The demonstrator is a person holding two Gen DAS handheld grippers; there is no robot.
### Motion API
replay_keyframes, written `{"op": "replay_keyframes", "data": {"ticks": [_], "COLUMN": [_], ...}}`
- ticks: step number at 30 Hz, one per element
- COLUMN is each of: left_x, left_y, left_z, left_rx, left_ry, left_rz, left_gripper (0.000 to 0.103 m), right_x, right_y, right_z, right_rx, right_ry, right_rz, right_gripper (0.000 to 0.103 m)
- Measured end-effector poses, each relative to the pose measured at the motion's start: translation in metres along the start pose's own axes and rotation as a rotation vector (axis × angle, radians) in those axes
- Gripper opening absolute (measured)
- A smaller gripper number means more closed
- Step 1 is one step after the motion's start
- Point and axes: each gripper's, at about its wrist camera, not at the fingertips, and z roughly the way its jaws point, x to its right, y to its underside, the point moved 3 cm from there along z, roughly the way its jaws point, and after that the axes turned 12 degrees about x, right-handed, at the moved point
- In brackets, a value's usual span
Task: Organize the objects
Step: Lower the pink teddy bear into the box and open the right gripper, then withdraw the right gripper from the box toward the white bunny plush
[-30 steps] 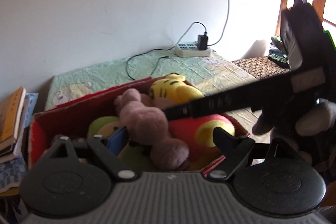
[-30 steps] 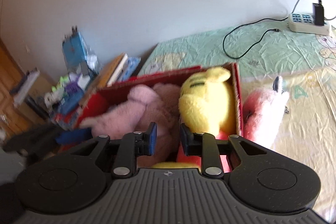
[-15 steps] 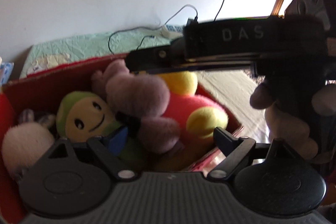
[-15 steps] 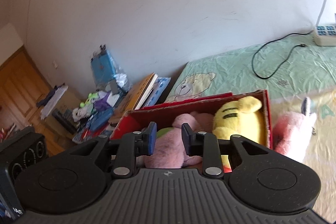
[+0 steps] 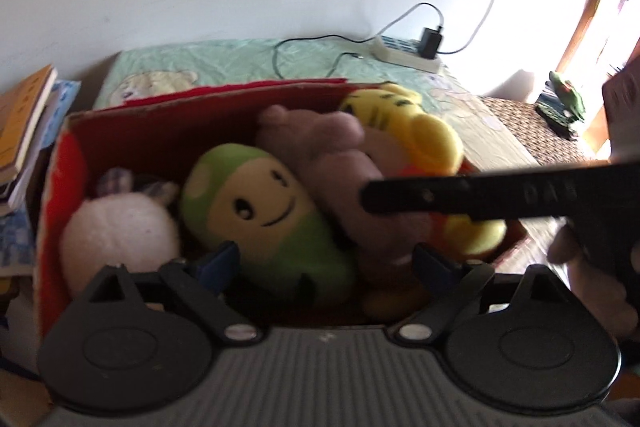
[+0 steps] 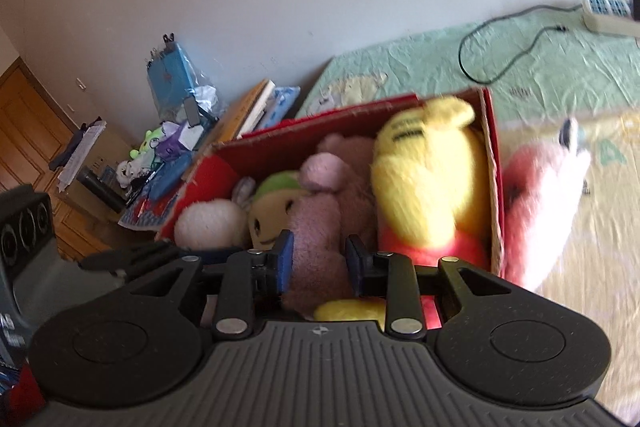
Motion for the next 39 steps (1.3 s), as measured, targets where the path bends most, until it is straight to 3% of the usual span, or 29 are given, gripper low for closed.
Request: {"op": "replay_keyframes", "data": {"ticks": [8, 20, 39], "left_x": [0.001, 0.003, 0.025], "left_y": [-0.006, -0.003, -0.005], "left_z": [0.008, 0.014, 0.0], "left_rx": [-0.037, -0.09, -0.085], "left_ry": [-0.08, -0.149, -0.309], "left_rz": [0.048, 0.043, 0.061], "left_gripper": [0.096, 0.095, 0.095], "right_x": [-0.001, 0.009, 0.013], "right_y": [0.009, 0.009, 0.014], "right_z": [0.0, -0.022, -0.047], "right_rx": [0.005, 0.095, 0.146], "right_ry": [0.004, -0.001, -0.034], "right_rz": [-0.011, 0.104, 0.084], "right_gripper": [0.031, 0.033, 0.034]}}
